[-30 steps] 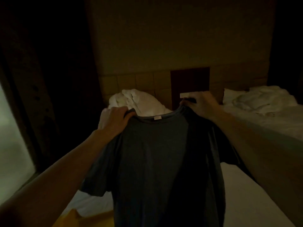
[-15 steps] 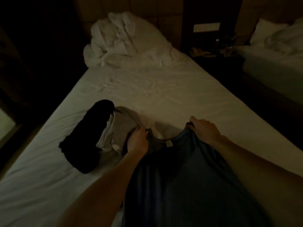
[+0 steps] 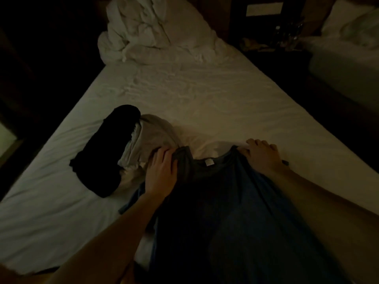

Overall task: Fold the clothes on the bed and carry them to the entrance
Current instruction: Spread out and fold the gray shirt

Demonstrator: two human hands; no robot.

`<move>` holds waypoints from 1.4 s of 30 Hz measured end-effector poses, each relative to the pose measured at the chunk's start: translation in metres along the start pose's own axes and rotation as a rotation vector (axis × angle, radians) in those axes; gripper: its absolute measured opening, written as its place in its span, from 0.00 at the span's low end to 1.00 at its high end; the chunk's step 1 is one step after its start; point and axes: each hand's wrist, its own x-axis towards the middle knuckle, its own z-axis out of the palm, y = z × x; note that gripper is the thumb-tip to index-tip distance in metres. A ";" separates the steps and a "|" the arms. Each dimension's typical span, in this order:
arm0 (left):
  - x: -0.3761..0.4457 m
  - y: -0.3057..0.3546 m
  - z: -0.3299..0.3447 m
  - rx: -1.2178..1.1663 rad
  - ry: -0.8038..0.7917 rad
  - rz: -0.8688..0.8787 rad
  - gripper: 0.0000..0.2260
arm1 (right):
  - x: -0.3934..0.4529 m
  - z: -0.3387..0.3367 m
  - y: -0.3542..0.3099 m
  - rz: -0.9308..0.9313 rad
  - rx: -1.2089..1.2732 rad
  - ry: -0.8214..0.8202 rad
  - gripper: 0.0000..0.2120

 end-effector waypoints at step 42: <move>0.008 0.103 -0.043 -1.003 -0.160 -0.772 0.09 | -0.097 -0.030 0.053 0.005 0.708 0.254 0.16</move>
